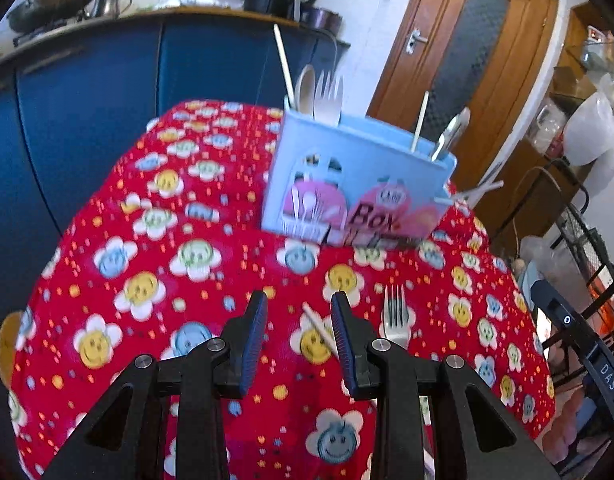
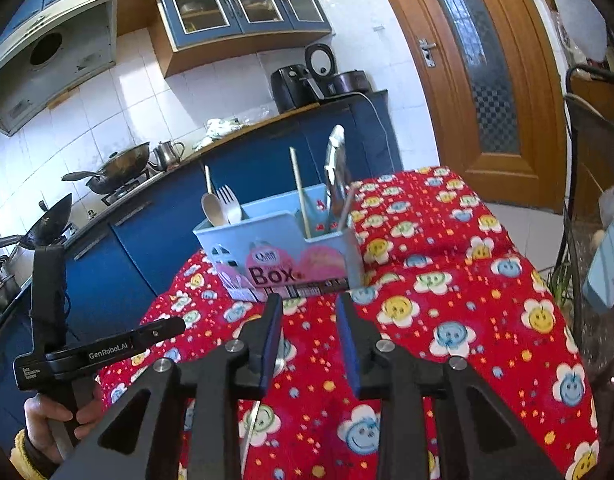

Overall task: Organize utensils
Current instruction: 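Withdraw both open tools from the holder toward the remaining chopstick and silver fork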

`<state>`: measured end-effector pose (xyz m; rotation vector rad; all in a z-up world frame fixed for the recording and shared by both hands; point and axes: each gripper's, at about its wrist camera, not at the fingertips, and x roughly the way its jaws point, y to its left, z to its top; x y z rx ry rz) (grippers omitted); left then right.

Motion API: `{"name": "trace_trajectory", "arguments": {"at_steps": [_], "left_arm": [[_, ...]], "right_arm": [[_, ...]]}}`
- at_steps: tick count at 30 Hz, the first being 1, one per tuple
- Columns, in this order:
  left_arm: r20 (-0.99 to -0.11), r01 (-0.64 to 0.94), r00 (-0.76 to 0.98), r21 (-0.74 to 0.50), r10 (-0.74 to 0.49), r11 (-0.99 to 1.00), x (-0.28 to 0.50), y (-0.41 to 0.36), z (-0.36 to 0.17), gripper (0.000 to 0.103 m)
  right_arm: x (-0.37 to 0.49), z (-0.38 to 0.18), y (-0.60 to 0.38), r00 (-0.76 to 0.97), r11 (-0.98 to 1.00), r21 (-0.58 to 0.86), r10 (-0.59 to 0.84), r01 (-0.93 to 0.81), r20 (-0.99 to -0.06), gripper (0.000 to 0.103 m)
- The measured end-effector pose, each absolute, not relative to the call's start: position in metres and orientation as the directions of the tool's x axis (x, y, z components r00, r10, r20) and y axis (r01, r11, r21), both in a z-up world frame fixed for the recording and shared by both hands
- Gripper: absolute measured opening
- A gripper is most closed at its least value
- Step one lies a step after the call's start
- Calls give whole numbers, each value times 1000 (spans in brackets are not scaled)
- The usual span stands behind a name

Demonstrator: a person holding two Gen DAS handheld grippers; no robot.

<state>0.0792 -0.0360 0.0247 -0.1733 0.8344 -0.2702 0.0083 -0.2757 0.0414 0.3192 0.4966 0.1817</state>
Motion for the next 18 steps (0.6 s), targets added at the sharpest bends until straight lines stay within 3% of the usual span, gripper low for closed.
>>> {"name": "trace_trajectory", "arguments": {"at_steps": [18], "left_arm": [[-828, 191, 490, -201, -271, 961, 80, -78, -3, 34]], "right_arm": [[-4, 20, -303, 864, 917, 395, 244, -58, -440, 36]]}}
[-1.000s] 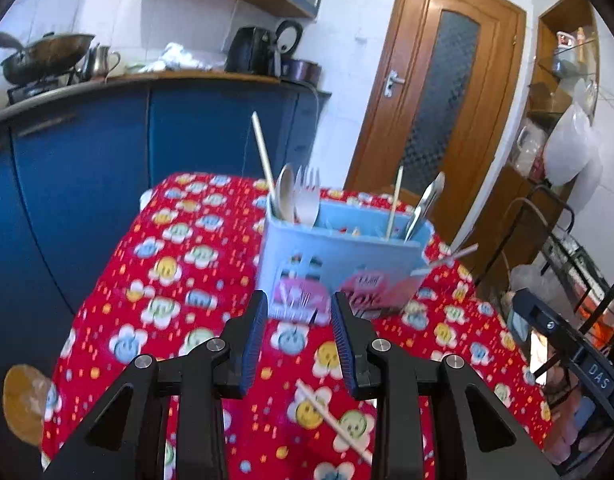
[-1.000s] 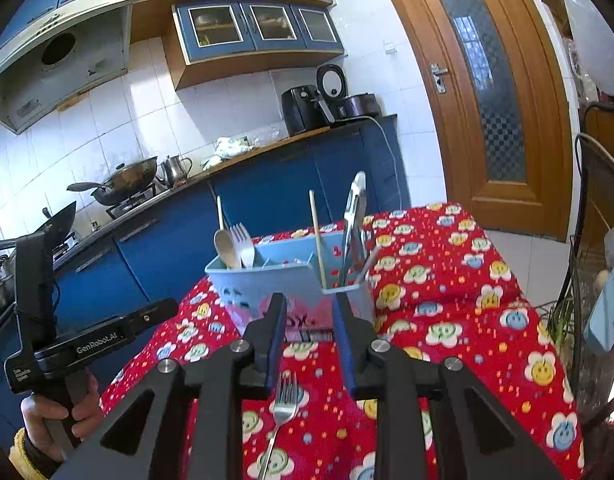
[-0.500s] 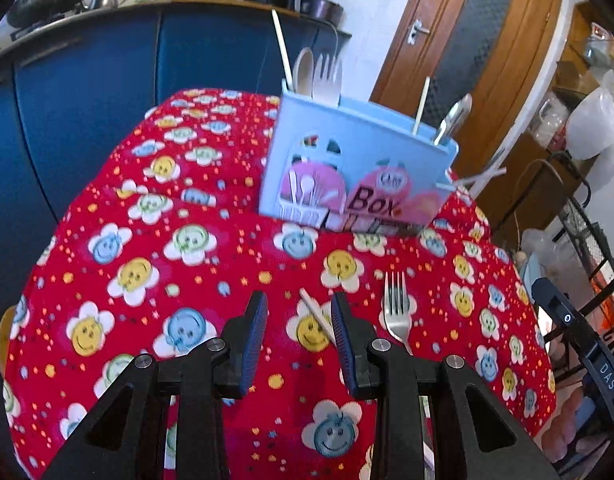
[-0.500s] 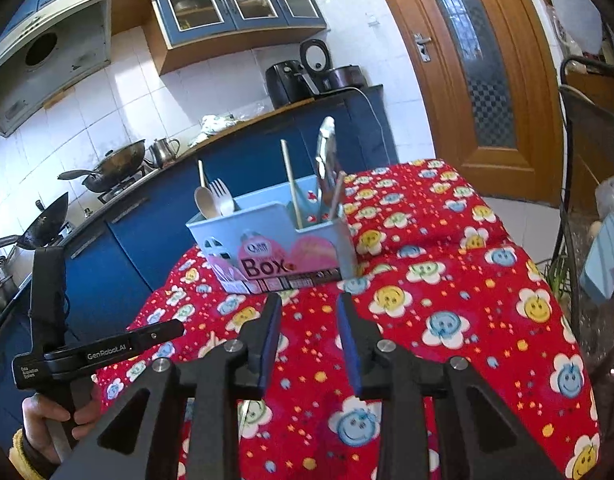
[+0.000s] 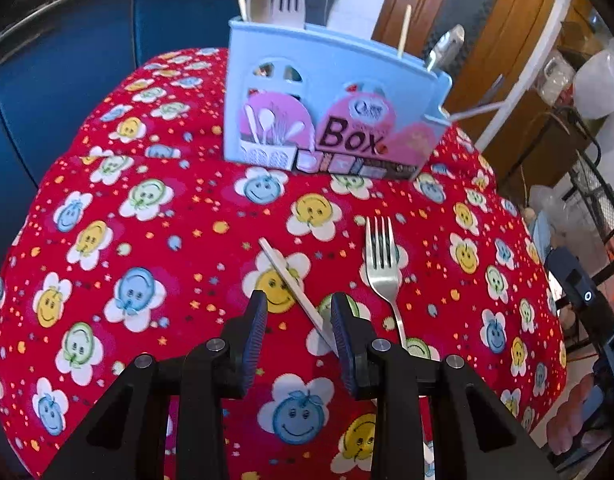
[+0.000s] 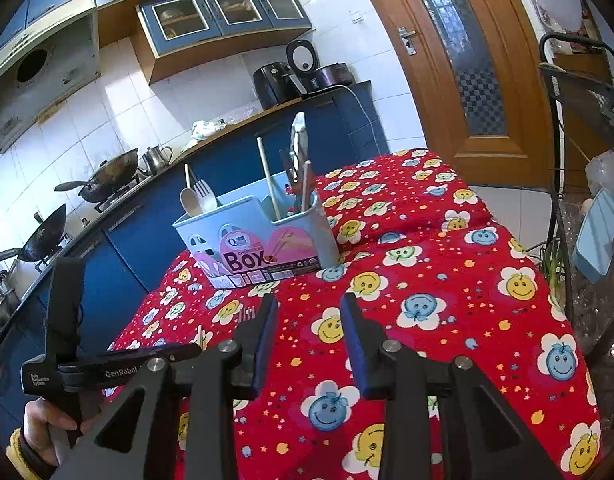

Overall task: Organize utensils
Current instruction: 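Withdraw both open tools from the holder toward the remaining chopstick and silver fork, then grasp the wooden chopstick with the left tool while the right tool grasps the silver fork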

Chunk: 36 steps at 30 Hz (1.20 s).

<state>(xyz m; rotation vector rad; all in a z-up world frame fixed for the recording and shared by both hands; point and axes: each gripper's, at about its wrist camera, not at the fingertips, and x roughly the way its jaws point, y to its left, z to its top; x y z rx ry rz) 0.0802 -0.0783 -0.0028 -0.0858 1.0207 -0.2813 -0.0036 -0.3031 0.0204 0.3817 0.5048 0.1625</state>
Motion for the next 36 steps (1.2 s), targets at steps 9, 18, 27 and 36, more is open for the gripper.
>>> {"name": "trace_trajectory", "arguments": {"at_steps": [9, 18, 27, 36], "left_arm": [[-863, 201, 433, -190, -261, 961, 87, -88, -7, 33], [-852, 191, 447, -206, -272, 960, 87, -80, -8, 11], [-786, 194, 511, -290, -349, 937, 80, -60, 0, 4], [-696, 185, 636, -283, -334, 941, 71, -34, 20, 4]], "right_arm": [[-4, 15, -314, 866, 906, 421, 246, -46, -435, 36], [-5, 15, -313, 863, 906, 422, 247, -44, -441, 36], [1, 16, -297, 843, 915, 398, 265, -66, -468, 36], [13, 16, -273, 799, 925, 368, 287, -89, -529, 36]]}}
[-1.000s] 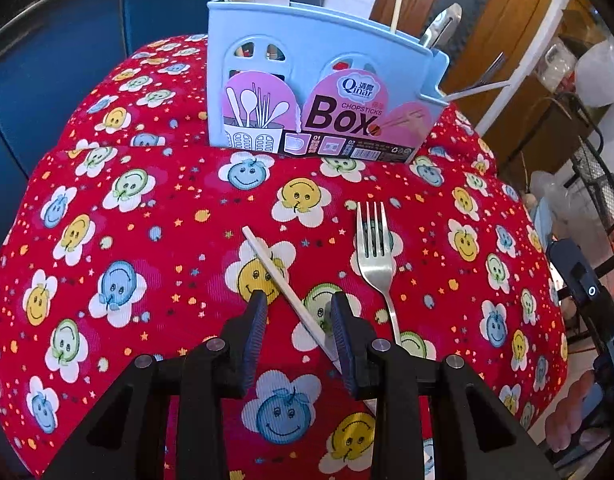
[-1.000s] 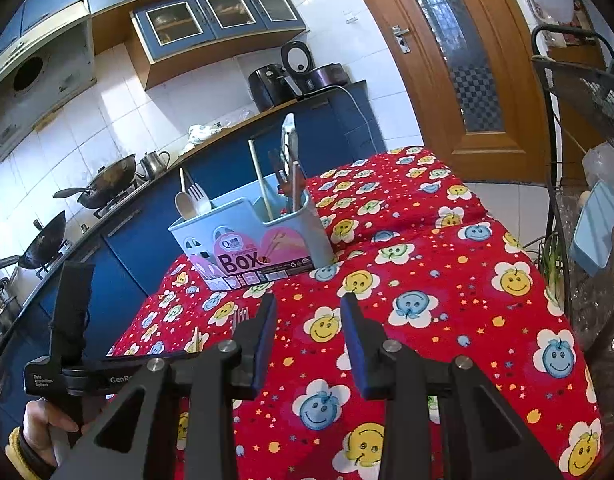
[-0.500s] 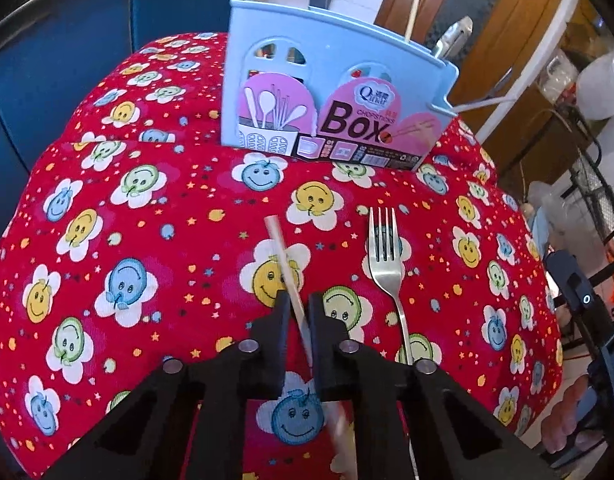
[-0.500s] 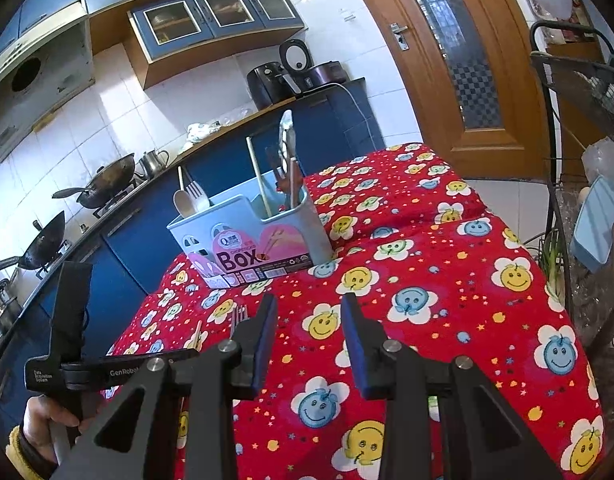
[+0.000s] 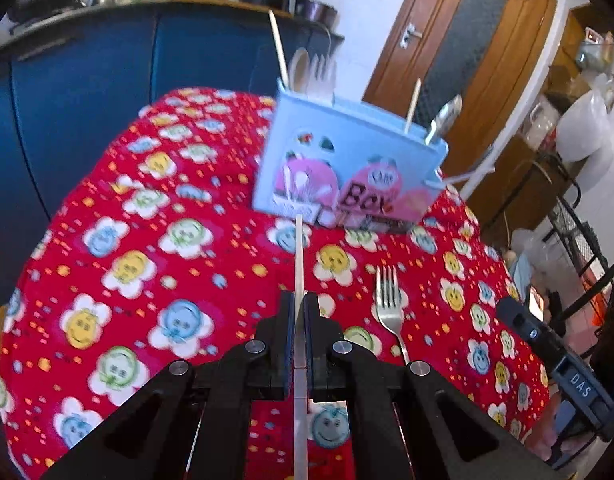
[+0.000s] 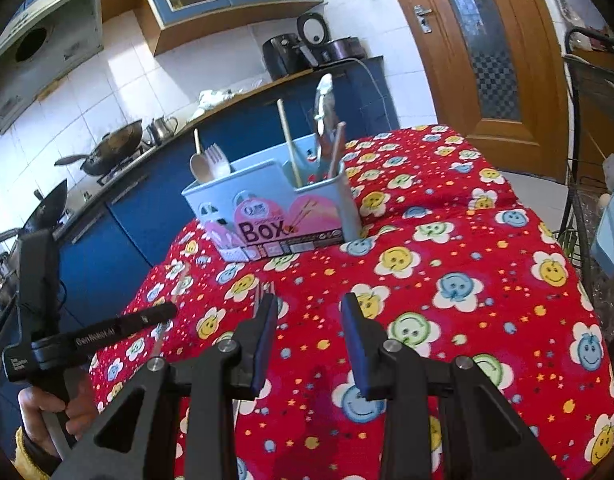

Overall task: Organize utensils
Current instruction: 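Grasp the wooden chopstick with the left tool while the right tool grasps the silver fork, then lift and carry the chopstick and silver fork over the blue Box holder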

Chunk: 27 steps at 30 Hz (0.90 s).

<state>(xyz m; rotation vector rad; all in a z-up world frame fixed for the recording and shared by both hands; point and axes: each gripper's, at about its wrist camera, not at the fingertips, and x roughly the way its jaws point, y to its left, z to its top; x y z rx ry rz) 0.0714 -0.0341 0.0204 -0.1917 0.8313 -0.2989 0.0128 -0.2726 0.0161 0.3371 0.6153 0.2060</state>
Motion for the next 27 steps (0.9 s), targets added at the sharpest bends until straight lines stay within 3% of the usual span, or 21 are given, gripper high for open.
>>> {"name": "trace_trajectory", "arguments": {"at_steps": [13, 27], "left_arm": [[-590, 159, 749, -283, -302, 946, 61, 4, 34, 4], [-547, 165, 754, -378, -363, 911, 57, 33, 28, 4]], "right_arm": [[38, 9, -225, 658, 946, 285, 314, -154, -684, 36], [72, -8, -190, 463, 970, 180, 236, -162, -854, 19]]}}
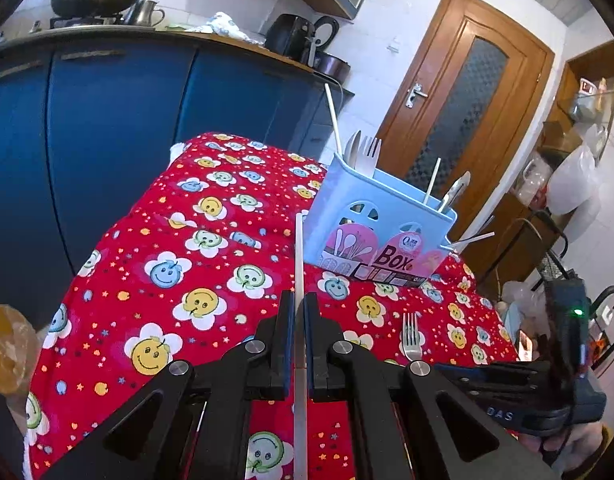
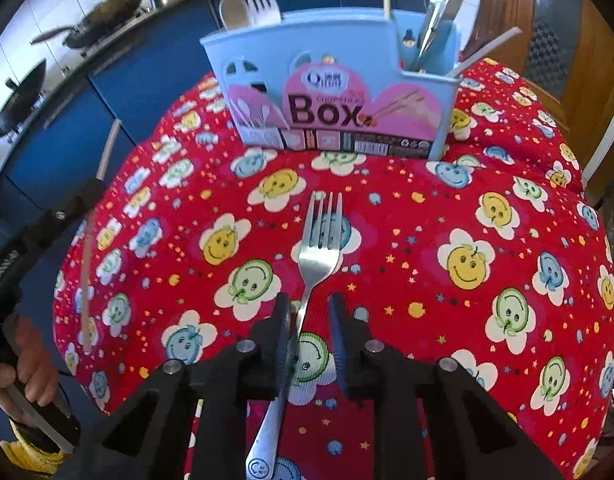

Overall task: Organize utensils
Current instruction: 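Lift and carry the chopstick and silver fork over the blue Box holder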

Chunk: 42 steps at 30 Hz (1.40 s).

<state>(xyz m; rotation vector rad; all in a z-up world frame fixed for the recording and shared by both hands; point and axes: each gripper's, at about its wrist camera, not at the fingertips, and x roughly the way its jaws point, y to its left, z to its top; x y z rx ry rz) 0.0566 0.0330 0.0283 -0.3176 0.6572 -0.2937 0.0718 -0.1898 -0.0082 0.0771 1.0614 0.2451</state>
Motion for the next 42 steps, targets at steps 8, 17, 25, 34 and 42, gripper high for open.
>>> {"name": "trace_trajectory", "arguments": {"at_steps": [8, 17, 25, 34, 42], "left_arm": [[-528, 176, 758, -401, -383, 899, 57, 39, 28, 4], [-522, 188, 752, -416, -403, 890, 59, 39, 24, 4], [-475, 228, 746, -477, -467, 849, 57, 38, 28, 4], [-459, 263, 739, -479, -494, 838, 62, 20, 36, 4], [-407, 306, 780, -413, -475, 858, 78, -4, 68, 4]], "right_arm": [[85, -7, -180, 387, 981, 117, 169, -152, -906, 18], [96, -6, -170, 343, 984, 58, 114, -169, -932, 12], [83, -5, -195, 434, 956, 259, 293, -137, -852, 5], [44, 17, -207, 626, 911, 365, 401, -194, -668, 5], [33, 48, -219, 744, 897, 371, 416, -240, -523, 5]]}}
